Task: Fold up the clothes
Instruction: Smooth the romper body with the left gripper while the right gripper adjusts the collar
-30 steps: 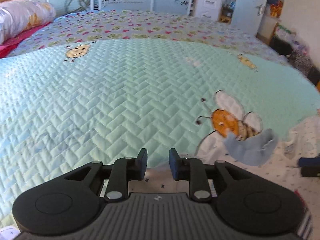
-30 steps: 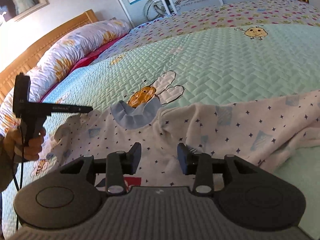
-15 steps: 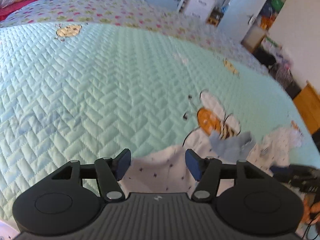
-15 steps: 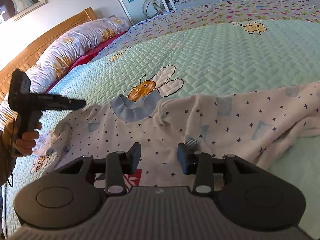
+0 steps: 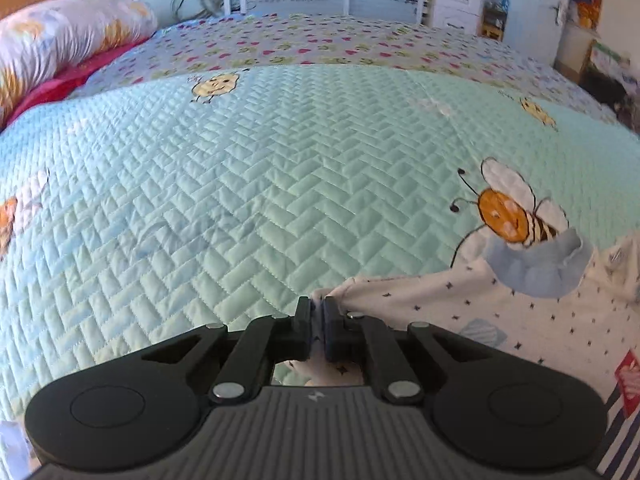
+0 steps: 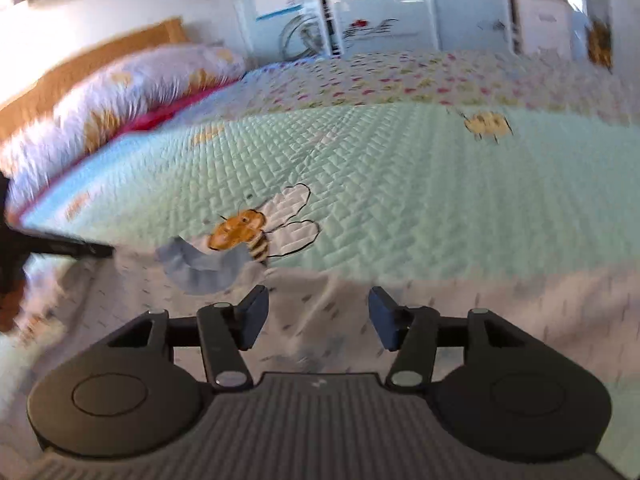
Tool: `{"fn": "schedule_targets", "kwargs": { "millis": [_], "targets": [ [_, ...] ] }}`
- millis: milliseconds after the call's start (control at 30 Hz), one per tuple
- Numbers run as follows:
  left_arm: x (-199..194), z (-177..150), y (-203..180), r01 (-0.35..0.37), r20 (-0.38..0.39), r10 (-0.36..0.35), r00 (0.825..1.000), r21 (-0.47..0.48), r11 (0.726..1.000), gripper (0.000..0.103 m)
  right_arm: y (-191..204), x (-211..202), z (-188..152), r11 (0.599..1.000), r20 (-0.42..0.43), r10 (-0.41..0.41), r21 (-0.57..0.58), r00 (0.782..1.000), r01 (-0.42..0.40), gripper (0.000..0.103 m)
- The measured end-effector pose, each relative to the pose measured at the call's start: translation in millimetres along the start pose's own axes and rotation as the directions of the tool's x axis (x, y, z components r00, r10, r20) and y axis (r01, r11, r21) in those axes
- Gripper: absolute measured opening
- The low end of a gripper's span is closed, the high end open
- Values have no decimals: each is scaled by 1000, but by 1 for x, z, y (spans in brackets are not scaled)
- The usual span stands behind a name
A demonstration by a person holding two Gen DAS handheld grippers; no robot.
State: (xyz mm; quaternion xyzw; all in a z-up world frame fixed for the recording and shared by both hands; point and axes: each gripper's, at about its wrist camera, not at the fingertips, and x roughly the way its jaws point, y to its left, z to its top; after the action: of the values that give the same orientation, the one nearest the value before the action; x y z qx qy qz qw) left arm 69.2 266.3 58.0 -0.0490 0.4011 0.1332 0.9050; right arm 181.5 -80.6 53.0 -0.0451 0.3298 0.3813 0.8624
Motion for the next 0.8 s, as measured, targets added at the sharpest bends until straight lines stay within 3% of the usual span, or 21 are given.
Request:
{"fn": "schedule_targets", "kwargs": {
  "millis": [133,267,467,500,533,567,667,733,800],
  "targets": [
    [2,1,-1,2,-5,-2,1000,15,1000,6,11,26,16,977,-51,14,-211,999,-24,57],
    [6,1,-2,-1,-8,1,1000,34,999,6,12,46,26,942,-128,21,-331,992,-62,57],
    [11,4,-2,6,-9,-6,1000,27,1000,7,-13,53,36,950,-208,108,-266,972,-162,55],
    [11,5,-3,3,-5,-3,1000,25,1000,7,-17,58,36,957,-228,117,-235,967,-171,53],
    [11,5,-4,1,-2,-1,1000,23,1000,7,-21,63,35,962,-252,140,-193,958,-191,35],
    [11,6,-5,-2,1,2,1000,21,1000,7,-20,63,32,964,-259,146,-179,955,-196,5],
    [8,13,-5,-1,25,1,1000,-3,1000,7,-19,50,30,979,-184,116,-143,976,-143,5],
    [8,19,-7,-3,34,3,999,-6,1000,7,-27,44,32,992,-152,23,-117,988,-41,5],
    [12,22,-14,-15,23,14,1000,22,1000,7,-41,45,30,998,-160,-30,-56,987,22,5]
  ]
}}
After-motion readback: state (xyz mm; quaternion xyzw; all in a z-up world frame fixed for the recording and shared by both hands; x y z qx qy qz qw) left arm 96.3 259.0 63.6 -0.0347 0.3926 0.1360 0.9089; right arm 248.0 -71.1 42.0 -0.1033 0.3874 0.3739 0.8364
